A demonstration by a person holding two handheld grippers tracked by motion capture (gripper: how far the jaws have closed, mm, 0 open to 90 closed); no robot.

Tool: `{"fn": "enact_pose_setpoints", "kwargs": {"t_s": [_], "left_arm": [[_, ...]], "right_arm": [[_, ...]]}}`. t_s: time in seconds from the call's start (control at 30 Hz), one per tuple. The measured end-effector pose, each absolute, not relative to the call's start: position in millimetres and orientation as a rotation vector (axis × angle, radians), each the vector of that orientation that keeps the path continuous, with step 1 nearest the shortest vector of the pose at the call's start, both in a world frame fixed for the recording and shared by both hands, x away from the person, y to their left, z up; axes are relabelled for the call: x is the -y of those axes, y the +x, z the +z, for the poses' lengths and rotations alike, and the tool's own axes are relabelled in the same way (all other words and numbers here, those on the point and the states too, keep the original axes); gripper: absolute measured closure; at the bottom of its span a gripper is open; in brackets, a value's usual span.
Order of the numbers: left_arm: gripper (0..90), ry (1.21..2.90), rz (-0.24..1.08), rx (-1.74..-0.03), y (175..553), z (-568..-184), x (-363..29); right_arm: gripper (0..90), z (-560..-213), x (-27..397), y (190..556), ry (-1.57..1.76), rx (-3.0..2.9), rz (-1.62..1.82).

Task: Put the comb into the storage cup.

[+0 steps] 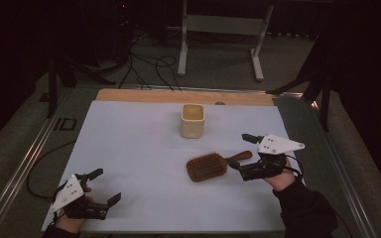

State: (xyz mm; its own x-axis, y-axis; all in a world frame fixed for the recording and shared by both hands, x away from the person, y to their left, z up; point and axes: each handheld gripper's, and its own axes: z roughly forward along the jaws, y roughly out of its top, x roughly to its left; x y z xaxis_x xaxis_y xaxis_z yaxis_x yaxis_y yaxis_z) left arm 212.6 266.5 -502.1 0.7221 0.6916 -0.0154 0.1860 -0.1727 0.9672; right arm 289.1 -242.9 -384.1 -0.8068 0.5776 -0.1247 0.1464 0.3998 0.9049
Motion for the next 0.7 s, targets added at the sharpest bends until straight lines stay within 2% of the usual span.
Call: {"fn": "enact_pose_setpoints", "kwargs": {"t_s": [0.7], "left_arm": [[0.0,1.718,0.518,-0.697,212.5,-502.1,-266.1]], "right_arm": [[12.9,-404.9,249.1,339.0,0.763,-2.257,1.278]]}}
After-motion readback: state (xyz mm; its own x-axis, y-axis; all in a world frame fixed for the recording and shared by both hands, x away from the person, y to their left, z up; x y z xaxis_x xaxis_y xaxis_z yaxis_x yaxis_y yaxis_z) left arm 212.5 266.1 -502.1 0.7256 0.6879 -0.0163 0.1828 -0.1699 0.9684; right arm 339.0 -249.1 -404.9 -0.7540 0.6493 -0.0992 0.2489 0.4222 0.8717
